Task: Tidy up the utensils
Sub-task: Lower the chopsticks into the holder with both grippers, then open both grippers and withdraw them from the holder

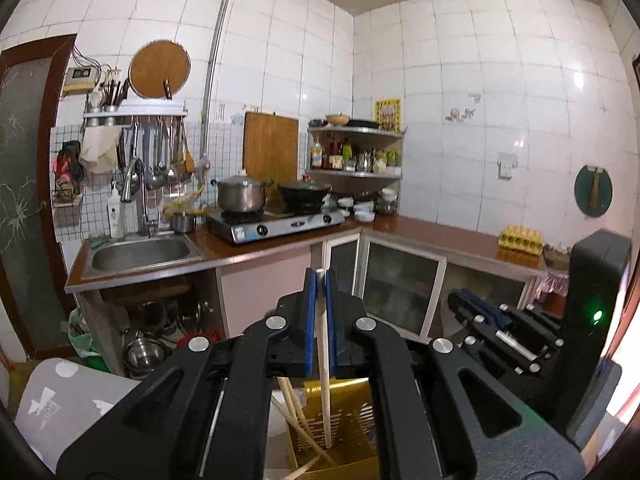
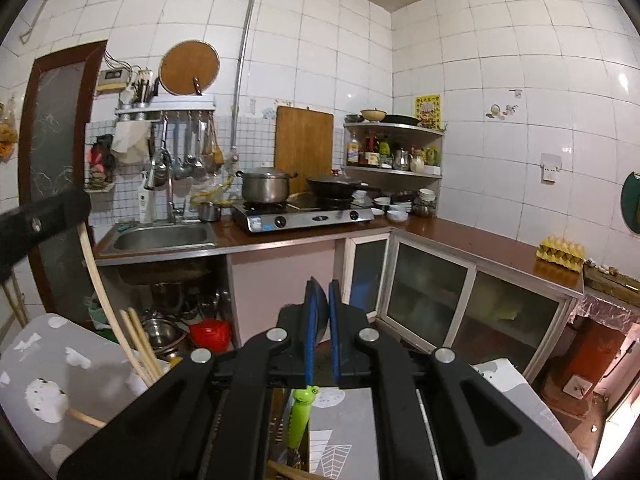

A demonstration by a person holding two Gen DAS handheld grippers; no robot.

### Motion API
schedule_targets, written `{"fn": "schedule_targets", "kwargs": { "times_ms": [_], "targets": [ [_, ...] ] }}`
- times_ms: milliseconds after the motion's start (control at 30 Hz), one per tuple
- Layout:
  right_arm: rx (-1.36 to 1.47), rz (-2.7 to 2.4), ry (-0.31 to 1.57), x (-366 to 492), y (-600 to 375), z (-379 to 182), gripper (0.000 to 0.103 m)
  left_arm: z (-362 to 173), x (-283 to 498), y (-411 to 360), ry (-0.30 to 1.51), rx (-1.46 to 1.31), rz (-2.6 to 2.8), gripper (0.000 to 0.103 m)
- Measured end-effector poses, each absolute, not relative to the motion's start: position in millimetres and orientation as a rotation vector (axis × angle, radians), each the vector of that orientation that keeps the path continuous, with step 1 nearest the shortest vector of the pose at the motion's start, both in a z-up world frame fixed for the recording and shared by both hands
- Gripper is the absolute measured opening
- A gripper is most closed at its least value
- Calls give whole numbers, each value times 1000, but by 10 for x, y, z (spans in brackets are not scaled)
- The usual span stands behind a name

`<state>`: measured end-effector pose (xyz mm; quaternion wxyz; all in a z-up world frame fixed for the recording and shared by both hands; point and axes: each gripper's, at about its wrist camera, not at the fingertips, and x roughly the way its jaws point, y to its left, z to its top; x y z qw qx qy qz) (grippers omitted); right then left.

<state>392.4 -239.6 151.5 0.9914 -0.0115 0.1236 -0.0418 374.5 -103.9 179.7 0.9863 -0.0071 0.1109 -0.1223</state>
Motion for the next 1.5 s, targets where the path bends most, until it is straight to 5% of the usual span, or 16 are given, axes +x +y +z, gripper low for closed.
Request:
{"fn": "schedule_targets", "kwargs": {
  "times_ms": [467,600,667,700,733,867,933,1200,1500],
  "targets": [
    [-68,-60,378,4126,-2290,981,6,1266,3812,-860,340,-10,-226,5],
    [-79,-33,445,4127,-2289,929,8,1295,3690,-746,354,-28,-207,30],
    [-68,-34,456,4061,-2332,965,21,1356,3591,-656,344,-53,-189,51],
    [-54,-36,449,3996,-2371,1002,46,1398,3525,-604,338,-64,-182,56],
    [-44,-37,438,3939,-2404,1029,57,1441,3452,-553,333,-73,-175,64],
    [-34,-34,432,3613,-2518,1158,59,1556,3151,-419,318,-74,-150,88],
    [-37,-35,418,3400,-2558,1188,71,1590,2952,-338,308,-69,-140,96],
    [38,8,359,2369,-2633,1176,97,1476,2229,-42,298,-68,-99,98],
    [70,0,336,1364,-2445,765,99,1128,1277,-53,221,8,-88,98]
  ]
}}
